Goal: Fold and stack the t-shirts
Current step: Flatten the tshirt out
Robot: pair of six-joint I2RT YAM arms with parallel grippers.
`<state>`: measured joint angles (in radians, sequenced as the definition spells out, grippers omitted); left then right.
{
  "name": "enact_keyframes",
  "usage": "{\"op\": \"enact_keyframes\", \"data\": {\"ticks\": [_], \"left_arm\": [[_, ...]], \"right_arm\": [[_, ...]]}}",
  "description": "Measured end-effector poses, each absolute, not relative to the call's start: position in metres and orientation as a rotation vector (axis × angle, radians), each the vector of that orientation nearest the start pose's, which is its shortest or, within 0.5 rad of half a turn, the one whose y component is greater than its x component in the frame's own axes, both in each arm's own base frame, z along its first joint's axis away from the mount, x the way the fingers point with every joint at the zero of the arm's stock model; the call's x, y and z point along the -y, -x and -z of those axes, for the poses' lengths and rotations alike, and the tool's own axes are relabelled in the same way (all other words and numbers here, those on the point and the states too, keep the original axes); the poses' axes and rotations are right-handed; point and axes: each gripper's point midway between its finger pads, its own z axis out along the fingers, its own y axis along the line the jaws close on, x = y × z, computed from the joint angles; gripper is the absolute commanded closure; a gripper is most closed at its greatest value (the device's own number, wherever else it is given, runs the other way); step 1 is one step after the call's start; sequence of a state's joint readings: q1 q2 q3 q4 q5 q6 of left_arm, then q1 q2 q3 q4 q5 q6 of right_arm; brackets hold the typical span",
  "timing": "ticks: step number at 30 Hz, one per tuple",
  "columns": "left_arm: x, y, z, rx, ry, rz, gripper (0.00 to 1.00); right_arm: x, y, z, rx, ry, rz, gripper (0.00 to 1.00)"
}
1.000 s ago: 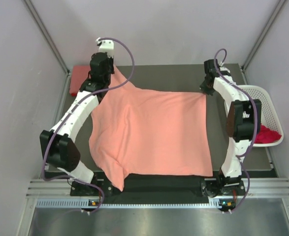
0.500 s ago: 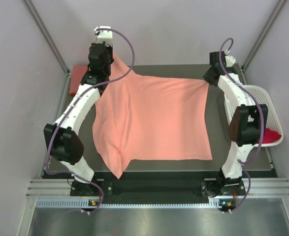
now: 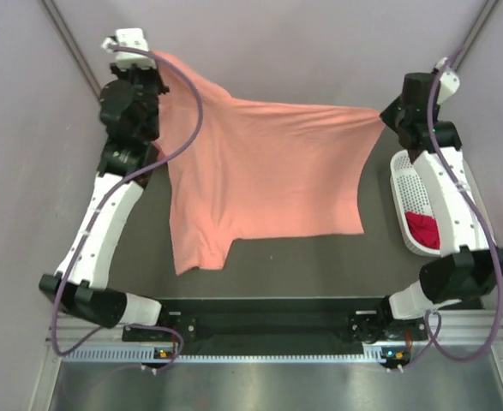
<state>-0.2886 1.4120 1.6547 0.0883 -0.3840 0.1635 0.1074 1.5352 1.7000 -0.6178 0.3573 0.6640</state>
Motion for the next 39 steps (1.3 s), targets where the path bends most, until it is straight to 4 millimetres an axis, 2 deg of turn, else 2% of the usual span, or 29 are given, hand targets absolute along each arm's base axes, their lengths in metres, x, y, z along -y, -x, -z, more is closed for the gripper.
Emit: {"op": "enact_keyframes", "data": {"ticks": [2,4,7,10,13,15,18,21,23,25,27,29,31,33,34,36,38,39], "left_arm": [[0.047,-0.401,-0.562,-1.181,0.076,-0.085,1.00],[0.037,-0.355,-0.593,-1.091,0.102,-0.035,1.00],[0.025,-0.293,-0.628,-0.974,0.127,0.036,1.00],[0.014,-0.238,-0.653,-0.874,0.138,0.093,1.00],[0.005,-0.194,-0.667,-0.806,0.142,0.130,1.00],[0.001,-0.173,-0.672,-0.780,0.143,0.149,1.00],[-0.002,-0.152,-0.683,-0.752,0.138,0.168,1.00],[-0.004,-0.140,-0.692,-0.732,0.133,0.178,1.00],[-0.006,-0.133,-0.699,-0.715,0.132,0.181,1.00],[-0.005,-0.133,-0.704,-0.707,0.130,0.182,1.00],[-0.002,-0.141,-0.706,-0.708,0.122,0.176,1.00],[0.005,-0.161,-0.703,-0.736,0.105,0.170,1.00],[0.017,-0.196,-0.687,-0.798,0.082,0.161,1.00],[0.031,-0.238,-0.657,-0.897,0.056,0.150,1.00],[0.040,-0.266,-0.635,-0.965,0.038,0.142,1.00],[0.054,-0.309,-0.593,-1.090,0.007,0.127,1.00],[0.069,-0.354,-0.542,-1.239,-0.028,0.107,1.00],[0.074,-0.369,-0.521,-1.300,-0.043,0.099,1.00]], "right_arm": [[-0.008,-0.423,-0.367,-1.782,-0.752,-0.160,1.00],[-0.004,-0.390,-0.393,-1.721,-0.743,-0.188,1.00],[-0.001,-0.345,-0.426,-1.626,-0.724,-0.240,1.00],[0.000,-0.302,-0.450,-1.560,-0.695,-0.283,1.00],[0.001,-0.267,-0.469,-1.503,-0.666,-0.320,1.00],[0.001,-0.246,-0.478,-1.476,-0.650,-0.342,1.00],[0.001,-0.216,-0.497,-1.440,-0.626,-0.377,1.00],[0.000,-0.200,-0.512,-1.411,-0.611,-0.401,1.00],[-0.001,-0.197,-0.515,-1.403,-0.608,-0.411,1.00],[-0.002,-0.199,-0.512,-1.415,-0.612,-0.418,1.00],[-0.004,-0.209,-0.502,-1.440,-0.621,-0.419,1.00],[-0.007,-0.226,-0.479,-1.498,-0.644,-0.409,1.00],[-0.011,-0.250,-0.449,-1.577,-0.669,-0.390,1.00],[-0.015,-0.277,-0.410,-1.672,-0.699,-0.366,1.00],[-0.018,-0.288,-0.391,-1.723,-0.713,-0.354,1.00],[-0.023,-0.311,-0.352,-1.826,-0.732,-0.326,1.00],[-0.027,-0.327,-0.318,-1.919,-0.744,-0.303,1.00],[-0.029,-0.332,-0.307,-1.953,-0.746,-0.296,1.00]]}}
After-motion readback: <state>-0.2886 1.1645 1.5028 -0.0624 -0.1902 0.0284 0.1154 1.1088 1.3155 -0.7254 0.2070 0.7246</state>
